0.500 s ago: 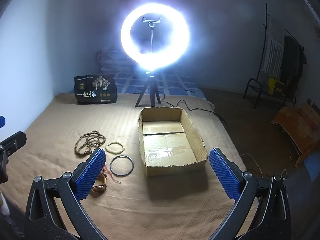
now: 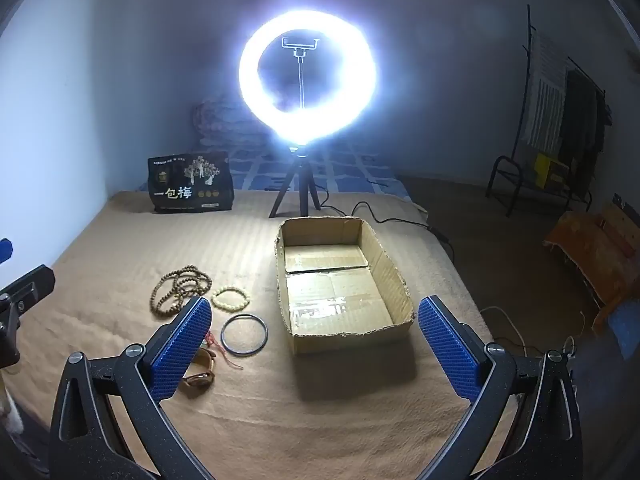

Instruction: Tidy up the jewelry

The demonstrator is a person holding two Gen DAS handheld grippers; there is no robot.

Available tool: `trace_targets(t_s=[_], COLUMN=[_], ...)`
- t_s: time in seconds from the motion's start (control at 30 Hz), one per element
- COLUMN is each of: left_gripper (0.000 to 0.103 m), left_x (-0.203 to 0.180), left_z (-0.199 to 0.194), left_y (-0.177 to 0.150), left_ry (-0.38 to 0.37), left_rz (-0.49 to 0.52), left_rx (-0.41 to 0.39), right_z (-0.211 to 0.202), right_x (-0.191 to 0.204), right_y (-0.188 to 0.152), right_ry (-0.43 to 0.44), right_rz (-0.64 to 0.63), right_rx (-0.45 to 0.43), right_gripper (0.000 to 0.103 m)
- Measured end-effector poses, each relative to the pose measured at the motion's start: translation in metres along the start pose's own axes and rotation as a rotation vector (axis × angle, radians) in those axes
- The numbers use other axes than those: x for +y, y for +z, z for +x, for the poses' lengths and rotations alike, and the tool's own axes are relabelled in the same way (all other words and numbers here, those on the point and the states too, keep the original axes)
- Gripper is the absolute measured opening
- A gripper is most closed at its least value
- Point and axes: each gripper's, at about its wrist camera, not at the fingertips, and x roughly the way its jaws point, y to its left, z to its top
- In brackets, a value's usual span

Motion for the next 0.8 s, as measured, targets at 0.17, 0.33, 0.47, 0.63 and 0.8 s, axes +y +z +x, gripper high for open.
trace_targets(t_s=[0.17,0.33,0.47,0.63,0.8], left_gripper=[0.103,0.103,0.103,0.103,0.103], left_x=[0.0011,0.0007,0.0000,0.0002,0.0004], left_z=[0.0015,0.0015,0.0020,0.0015,0.0017], left_y=[0.0005,-0.0011,-0.0022,-0.0015,-0.0013], left_ry=[0.005,0.005,0.006,0.007,0.005], left_rz=[-0.004,-0.003,-0.003,-0.004,-0.003], left_rx=[-0.007,-0.007,-0.009,-0.008,-0.008], right_z=[-0.0017,-0.0024,-0.0031,-0.0023,-0.0020], right_x=[0.0001,0.0004,0.0002,0.0025,0.0026], right_y=[0.0029,0.0035,0.0031,0.0032,0.0033], right_ry=[0.004,0.007,0.012,0.017,0.018], right_rz=[-0.004,-0.002,-0.002,-0.008,-0.005], right_rx=[-0.001,-0.005,-0.005,-0.005,-0.005], right_gripper=[0.103,0.103,0.103,0.103,0.103])
